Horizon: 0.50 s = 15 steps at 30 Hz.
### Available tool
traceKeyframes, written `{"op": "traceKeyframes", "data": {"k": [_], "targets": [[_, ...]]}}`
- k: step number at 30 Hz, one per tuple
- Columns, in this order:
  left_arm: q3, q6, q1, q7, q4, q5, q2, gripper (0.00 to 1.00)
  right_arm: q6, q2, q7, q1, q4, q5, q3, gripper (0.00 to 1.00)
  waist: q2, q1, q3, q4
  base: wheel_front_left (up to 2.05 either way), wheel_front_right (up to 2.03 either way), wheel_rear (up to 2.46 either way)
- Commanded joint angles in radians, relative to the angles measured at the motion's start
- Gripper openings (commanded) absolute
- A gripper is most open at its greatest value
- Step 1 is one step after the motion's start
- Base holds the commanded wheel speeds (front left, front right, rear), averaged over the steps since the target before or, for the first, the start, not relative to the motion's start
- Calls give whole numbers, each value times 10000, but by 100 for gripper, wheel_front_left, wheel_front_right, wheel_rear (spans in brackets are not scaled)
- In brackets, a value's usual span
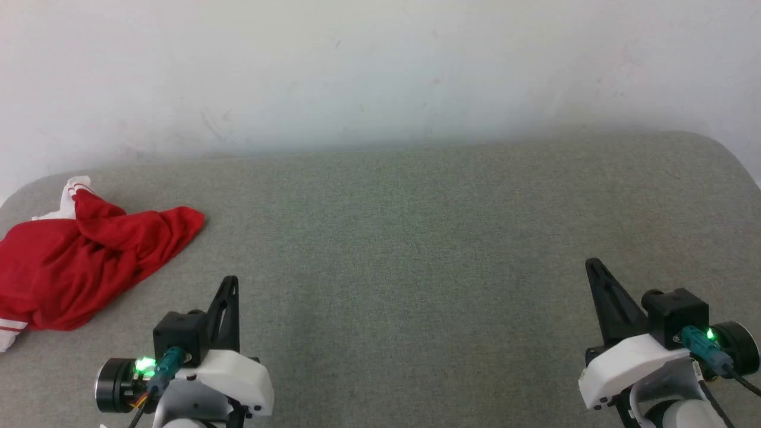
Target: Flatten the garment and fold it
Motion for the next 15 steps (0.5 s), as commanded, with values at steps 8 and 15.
{"op": "traceKeyframes", "data": {"k": [8,15], "targets": [[7,-1,6,-13,5,-11,0,100,0,-6,-13,1,-1,16,-8,100,0,0,3,0,0,0,0],[48,14,49,-159,-76,-119,-1,100,-1,-3,-158,20,34,139,-152,100,0,0,12,8,0,0,0]]}}
